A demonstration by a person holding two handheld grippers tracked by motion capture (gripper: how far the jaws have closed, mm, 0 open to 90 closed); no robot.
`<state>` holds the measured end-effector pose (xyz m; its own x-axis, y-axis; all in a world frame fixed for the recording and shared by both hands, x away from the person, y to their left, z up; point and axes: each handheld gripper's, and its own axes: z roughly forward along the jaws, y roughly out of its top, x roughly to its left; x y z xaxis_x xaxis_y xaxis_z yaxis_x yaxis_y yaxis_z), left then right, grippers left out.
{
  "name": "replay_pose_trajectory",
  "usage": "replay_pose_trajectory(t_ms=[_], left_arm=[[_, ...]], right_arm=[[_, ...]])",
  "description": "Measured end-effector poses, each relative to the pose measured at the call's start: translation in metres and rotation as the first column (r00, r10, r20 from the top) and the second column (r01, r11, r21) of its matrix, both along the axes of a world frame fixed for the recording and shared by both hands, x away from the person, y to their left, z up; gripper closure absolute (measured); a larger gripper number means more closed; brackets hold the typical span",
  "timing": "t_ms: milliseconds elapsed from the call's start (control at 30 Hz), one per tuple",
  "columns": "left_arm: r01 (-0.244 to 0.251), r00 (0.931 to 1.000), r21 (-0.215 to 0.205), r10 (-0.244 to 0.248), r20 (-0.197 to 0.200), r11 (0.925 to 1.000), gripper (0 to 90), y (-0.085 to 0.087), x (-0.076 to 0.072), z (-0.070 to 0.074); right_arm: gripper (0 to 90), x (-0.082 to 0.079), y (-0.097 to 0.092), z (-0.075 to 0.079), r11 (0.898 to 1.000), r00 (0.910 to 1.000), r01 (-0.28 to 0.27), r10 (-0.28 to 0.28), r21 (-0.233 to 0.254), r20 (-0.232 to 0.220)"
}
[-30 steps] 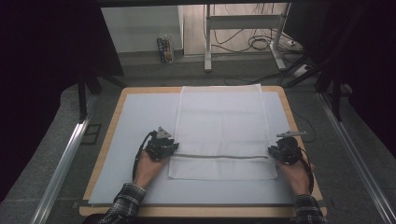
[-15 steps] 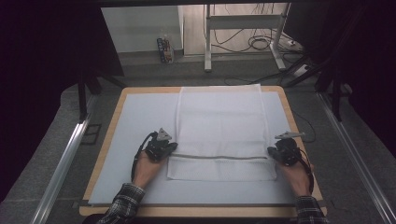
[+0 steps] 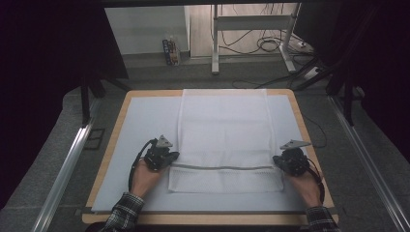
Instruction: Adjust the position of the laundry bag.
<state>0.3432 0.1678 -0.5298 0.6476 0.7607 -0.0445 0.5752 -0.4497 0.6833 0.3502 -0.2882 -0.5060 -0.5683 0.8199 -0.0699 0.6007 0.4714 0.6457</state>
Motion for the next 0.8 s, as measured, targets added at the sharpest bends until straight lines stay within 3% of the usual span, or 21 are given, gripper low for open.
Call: replay_pose_trajectory(t_ms=[300, 500, 800], left_arm=[[-0.01, 0.9996, -0.001, 0.01, -0.025, 0.9999, 88.6, 0.013, -0.016, 0.004], [-0.014, 0.9996, 0.039, 0.015, -0.022, 0.9991, 88.5, 0.02, -0.026, 0.007], [-0.025, 0.9988, 0.019, 0.026, -0.042, 0.9995, 88.3, 0.031, -0.038, 0.007]], right_arm=[[87.9, -0.007, 0.009, 0.001, 0.998, 0.9979, -0.064, 0.064, -0.003, -0.008], [87.8, -0.015, 0.015, 0.002, 0.995, 0.9954, -0.094, 0.094, 0.012, -0.017], [87.8, -0.028, 0.024, 0.004, 0.992, 0.9917, -0.126, 0.126, 0.008, -0.025]])
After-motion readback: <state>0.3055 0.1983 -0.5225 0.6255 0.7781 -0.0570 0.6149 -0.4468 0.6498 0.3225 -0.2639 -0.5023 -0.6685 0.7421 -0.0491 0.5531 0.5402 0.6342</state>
